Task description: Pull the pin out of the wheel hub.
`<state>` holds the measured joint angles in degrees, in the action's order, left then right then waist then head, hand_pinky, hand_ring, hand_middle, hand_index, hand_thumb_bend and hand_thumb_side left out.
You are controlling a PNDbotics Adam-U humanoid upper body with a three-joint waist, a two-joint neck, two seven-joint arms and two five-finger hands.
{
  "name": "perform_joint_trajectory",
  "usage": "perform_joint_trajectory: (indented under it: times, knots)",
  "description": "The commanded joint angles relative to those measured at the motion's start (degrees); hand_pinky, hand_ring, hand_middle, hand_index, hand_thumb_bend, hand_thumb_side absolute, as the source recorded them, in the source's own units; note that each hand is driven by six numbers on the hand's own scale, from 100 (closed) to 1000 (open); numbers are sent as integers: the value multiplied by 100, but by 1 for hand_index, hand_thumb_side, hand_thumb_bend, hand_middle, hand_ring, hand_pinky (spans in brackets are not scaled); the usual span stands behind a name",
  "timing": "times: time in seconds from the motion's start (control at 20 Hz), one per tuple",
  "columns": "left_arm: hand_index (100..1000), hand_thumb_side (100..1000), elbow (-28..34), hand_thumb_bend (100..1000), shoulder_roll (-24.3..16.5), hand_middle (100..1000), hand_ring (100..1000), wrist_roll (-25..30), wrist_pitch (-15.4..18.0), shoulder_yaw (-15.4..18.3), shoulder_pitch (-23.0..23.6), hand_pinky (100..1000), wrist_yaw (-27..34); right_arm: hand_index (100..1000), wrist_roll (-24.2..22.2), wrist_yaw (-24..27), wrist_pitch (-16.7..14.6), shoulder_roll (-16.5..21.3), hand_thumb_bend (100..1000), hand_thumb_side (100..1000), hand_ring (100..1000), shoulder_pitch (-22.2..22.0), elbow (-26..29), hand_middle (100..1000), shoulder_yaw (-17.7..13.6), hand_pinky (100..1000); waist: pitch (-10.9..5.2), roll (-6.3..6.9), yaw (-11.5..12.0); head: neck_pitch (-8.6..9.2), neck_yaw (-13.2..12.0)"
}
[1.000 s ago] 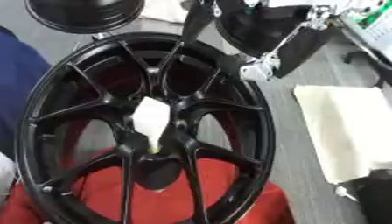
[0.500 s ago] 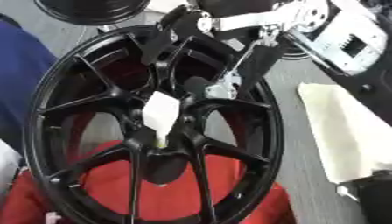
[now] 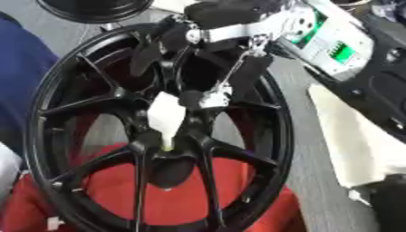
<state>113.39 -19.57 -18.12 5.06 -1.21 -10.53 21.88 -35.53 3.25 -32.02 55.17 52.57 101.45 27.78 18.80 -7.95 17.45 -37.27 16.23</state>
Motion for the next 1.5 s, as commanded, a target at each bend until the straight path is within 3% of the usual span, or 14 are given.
perform_joint_trajectory:
  times: [0.05, 0.25, 0.75, 1.1, 1.5]
  knots:
    - [751, 700, 120, 136, -90, 636, 773, 10, -15, 0, -37, 684, 23, 914, -1643, -79, -1748, 111, 294, 100, 894, 101, -6, 863, -15, 929, -83, 51, 8, -28, -1]
    - [751, 702, 120, 135, -81, 636, 773, 29, -46, -14, -44, 684, 31, 923, -1643, -355, -1962, 167, 308, 100, 901, 66, 4, 869, 128, 936, -60, 34, 22, -46, -18]
    - [751, 703, 120, 135, -78, 630, 771, 29, -71, -19, -49, 684, 28, 937, -1643, -791, -1995, 242, 414, 100, 920, 75, 164, 881, 179, 948, -31, -17, 57, 62, -10]
    - [751, 704, 120, 134, -43, 628, 770, 29, -77, -22, -34, 684, 22, 934, -1643, -1060, -1995, 153, 421, 100, 915, 107, 191, 875, 270, 942, -7, 16, 55, 307, 132]
    - [751, 708, 120, 132, -10, 627, 770, 30, -86, -28, -20, 684, 17, 933, -1643, -1217, -1995, 86, 411, 100, 911, 108, 177, 872, 288, 938, 44, 47, 34, 451, 17]
